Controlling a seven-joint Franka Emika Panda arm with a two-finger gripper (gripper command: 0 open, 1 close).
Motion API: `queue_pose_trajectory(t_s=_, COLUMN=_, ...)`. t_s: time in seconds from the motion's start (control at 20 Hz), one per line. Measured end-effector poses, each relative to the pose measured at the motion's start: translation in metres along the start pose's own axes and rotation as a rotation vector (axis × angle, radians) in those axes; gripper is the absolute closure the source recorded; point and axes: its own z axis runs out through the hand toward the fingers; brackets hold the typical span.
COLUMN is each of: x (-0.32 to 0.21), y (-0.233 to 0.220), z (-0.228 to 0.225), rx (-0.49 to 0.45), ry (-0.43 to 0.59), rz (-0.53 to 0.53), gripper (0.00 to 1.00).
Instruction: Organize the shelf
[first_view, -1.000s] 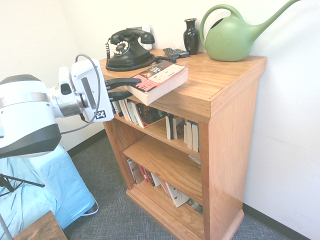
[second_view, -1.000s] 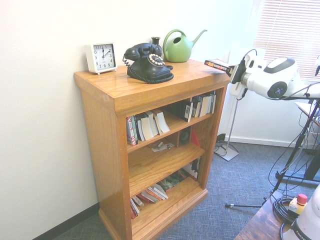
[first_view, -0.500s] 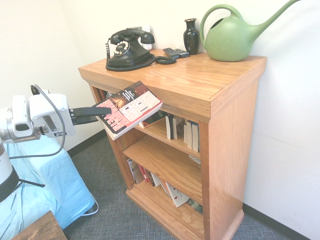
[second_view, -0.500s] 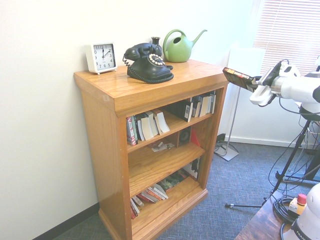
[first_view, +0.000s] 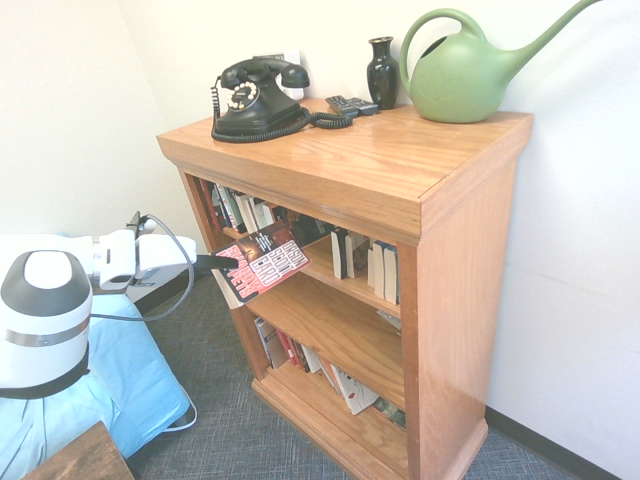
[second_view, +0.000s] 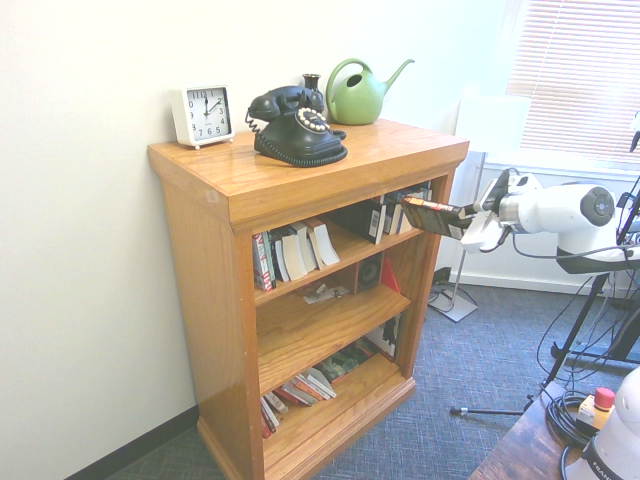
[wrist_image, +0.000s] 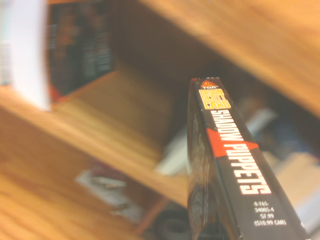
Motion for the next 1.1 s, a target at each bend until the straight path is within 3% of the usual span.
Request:
queue_pose_trajectory(t_s=0.65, x=0.003, y=-0.037, z=0.088, rx=0.129, ry=-0.129, rz=0.061, gripper=1.0)
queue_pose_trajectory(t_s=1.1, x=0.015, y=-0.047, z=0.114, rx=0.168, ry=-0.128, rz=0.147, gripper=1.0)
